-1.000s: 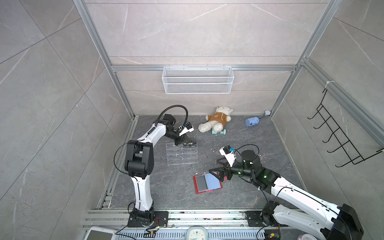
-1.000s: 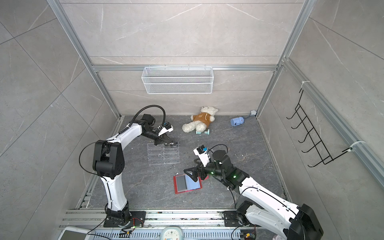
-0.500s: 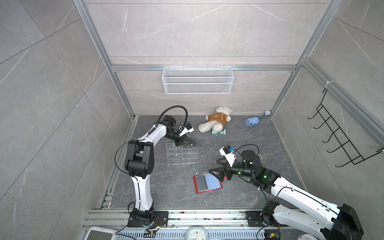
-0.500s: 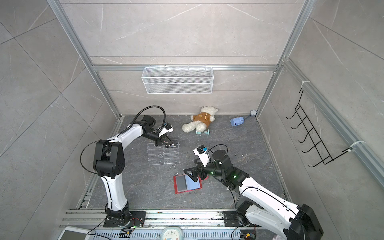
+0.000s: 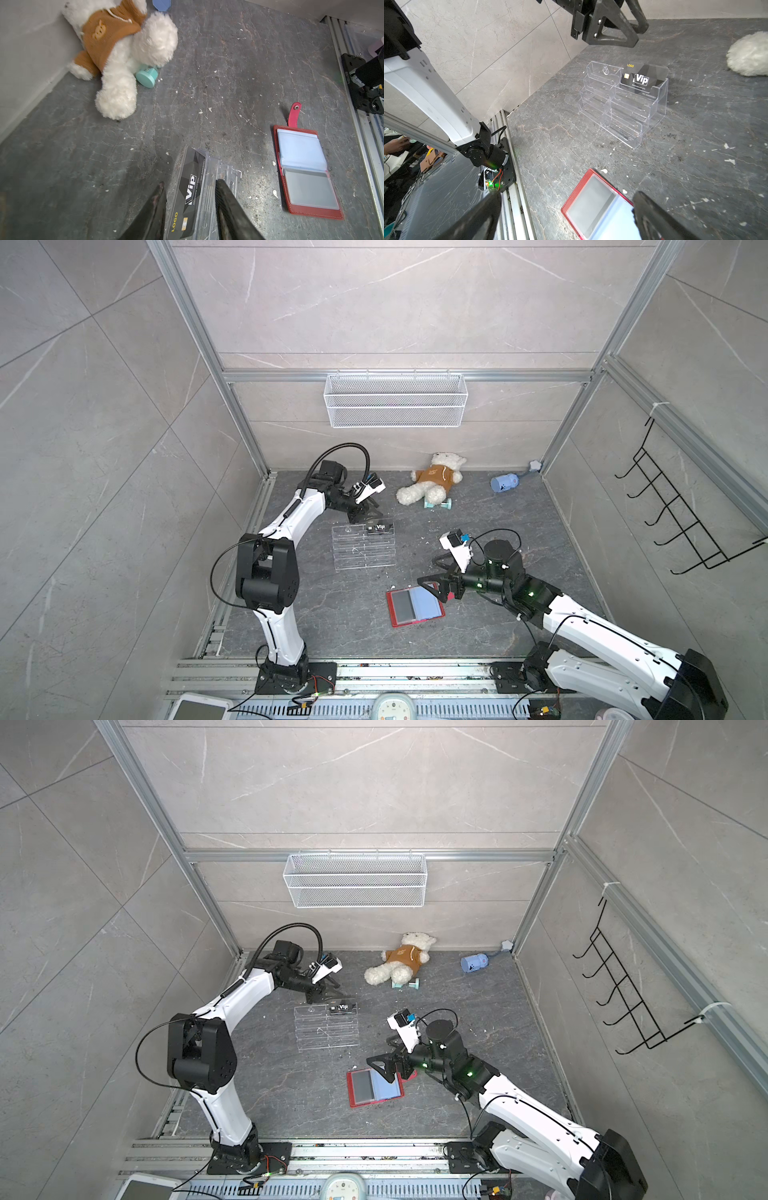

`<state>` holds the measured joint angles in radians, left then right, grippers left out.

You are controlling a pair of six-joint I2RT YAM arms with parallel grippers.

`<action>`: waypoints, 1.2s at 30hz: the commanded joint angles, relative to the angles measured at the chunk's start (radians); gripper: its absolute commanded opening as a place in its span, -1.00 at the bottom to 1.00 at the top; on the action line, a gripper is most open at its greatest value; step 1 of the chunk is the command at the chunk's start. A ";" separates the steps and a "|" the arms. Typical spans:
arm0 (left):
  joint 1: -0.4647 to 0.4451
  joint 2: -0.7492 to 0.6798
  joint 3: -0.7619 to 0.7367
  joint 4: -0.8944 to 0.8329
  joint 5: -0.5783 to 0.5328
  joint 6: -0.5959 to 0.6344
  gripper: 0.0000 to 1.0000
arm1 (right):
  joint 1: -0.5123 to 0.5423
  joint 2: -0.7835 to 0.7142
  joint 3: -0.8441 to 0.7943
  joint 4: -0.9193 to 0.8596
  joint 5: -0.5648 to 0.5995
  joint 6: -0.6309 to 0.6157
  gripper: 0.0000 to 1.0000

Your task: Take the credit cards out of the card holder

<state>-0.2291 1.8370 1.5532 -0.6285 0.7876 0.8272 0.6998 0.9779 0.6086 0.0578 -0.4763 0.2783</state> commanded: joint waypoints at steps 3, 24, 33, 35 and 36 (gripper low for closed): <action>0.005 -0.113 -0.055 0.100 0.016 -0.075 -0.10 | 0.002 -0.023 0.003 0.026 -0.016 0.028 1.00; -0.004 -0.476 -0.356 0.363 0.053 -0.333 0.02 | 0.001 -0.154 -0.042 -0.008 -0.005 0.054 0.99; -0.019 -0.605 -0.463 0.309 0.021 -0.331 0.04 | 0.002 -0.209 -0.061 -0.019 0.002 0.061 1.00; -0.022 -0.622 -0.477 0.302 0.023 -0.337 0.04 | 0.002 -0.214 -0.060 -0.019 0.002 0.065 1.00; -0.025 -0.631 -0.487 0.300 0.025 -0.341 0.04 | 0.002 -0.218 -0.061 -0.020 0.004 0.067 1.00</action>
<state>-0.2481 1.2430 1.0798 -0.3195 0.7952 0.5125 0.6998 0.7773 0.5610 0.0525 -0.4763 0.3229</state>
